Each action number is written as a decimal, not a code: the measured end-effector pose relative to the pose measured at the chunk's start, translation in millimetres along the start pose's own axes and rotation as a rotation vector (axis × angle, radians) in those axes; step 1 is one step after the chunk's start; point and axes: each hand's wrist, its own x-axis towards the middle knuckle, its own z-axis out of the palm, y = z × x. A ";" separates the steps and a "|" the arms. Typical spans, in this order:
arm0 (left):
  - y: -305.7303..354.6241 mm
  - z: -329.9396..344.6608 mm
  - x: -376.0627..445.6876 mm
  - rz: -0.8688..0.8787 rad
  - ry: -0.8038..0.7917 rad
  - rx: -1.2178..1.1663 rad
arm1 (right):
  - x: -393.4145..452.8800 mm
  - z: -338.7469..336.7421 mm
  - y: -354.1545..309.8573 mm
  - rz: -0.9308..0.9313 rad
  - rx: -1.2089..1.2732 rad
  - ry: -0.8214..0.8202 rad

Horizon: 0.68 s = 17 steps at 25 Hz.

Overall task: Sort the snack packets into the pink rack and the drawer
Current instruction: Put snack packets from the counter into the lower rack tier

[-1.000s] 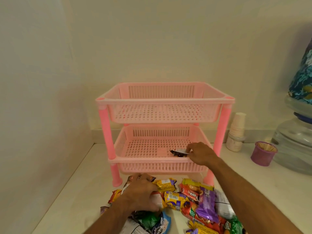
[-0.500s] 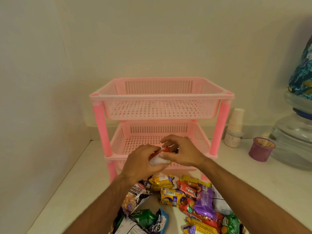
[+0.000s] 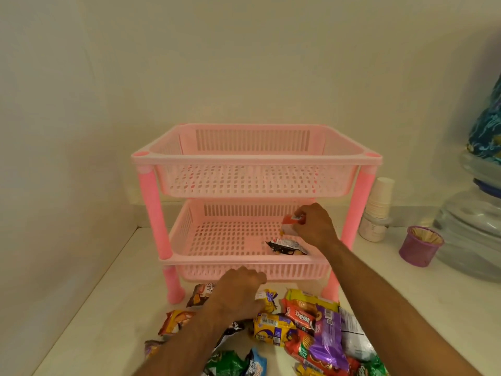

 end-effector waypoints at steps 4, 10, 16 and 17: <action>8.2 16.2 3.0 -0.065 -0.134 0.015 | 5.5 21.3 20.0 0.073 -0.057 -0.053; 6.2 22.3 5.7 -0.199 -0.214 -0.095 | 0.7 19.8 27.0 0.079 -0.174 -0.099; 7.8 26.9 2.4 -0.227 -0.133 -0.217 | -24.9 10.6 -2.0 -0.157 0.063 0.074; 7.1 26.9 -1.7 -0.206 -0.091 -0.254 | -33.4 9.4 -7.4 -0.212 0.146 0.091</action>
